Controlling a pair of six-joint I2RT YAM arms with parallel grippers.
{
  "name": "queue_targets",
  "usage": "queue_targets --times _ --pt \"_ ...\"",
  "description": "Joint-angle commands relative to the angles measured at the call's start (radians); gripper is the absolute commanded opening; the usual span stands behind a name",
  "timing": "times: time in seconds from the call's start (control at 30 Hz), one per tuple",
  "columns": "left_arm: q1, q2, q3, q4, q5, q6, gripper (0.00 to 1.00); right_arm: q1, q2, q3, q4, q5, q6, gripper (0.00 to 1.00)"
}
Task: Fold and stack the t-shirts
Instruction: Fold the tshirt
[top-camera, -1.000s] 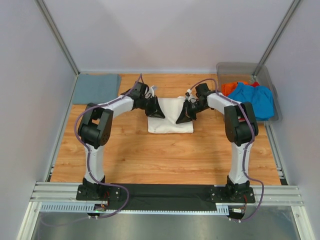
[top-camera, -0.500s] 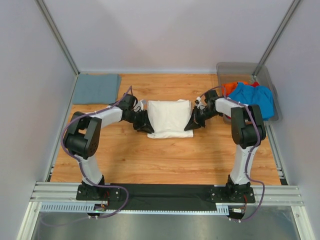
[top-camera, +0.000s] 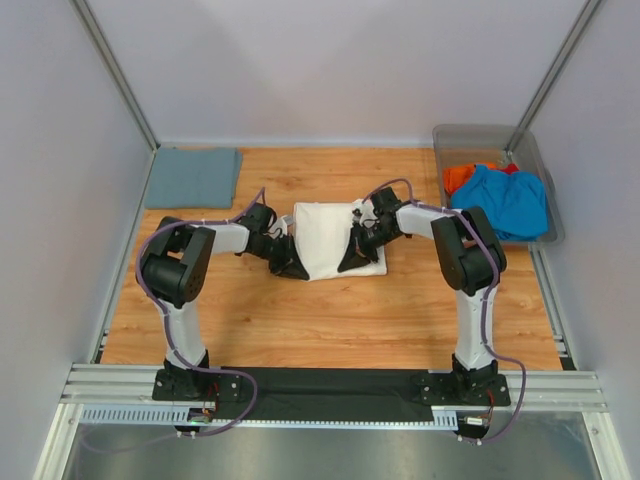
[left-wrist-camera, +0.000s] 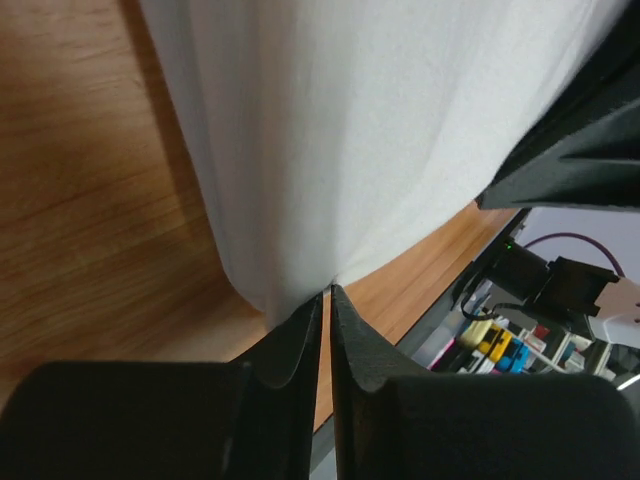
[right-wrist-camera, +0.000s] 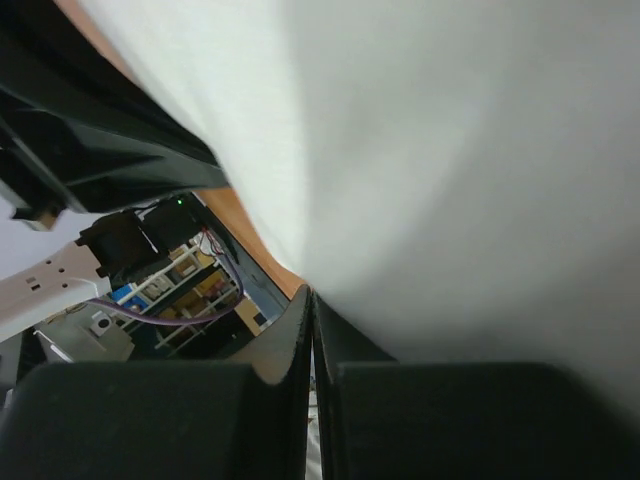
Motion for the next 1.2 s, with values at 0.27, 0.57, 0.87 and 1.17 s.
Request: queue_targets --times 0.27,0.57,0.87,1.17 --pt "-0.028 -0.246 0.046 -0.213 -0.164 0.158 0.21 -0.143 -0.263 -0.144 -0.131 0.053 -0.097 0.01" --pt "-0.136 0.010 0.167 0.113 -0.017 -0.097 0.20 -0.152 -0.128 -0.163 -0.034 0.067 -0.080 0.00" --pt "-0.147 0.062 0.135 0.043 -0.077 0.018 0.18 -0.209 -0.220 -0.222 -0.094 0.130 -0.154 0.02" --pt "-0.021 -0.003 0.352 -0.078 -0.069 0.116 0.29 -0.215 -0.075 0.152 -0.028 0.191 -0.003 0.15"
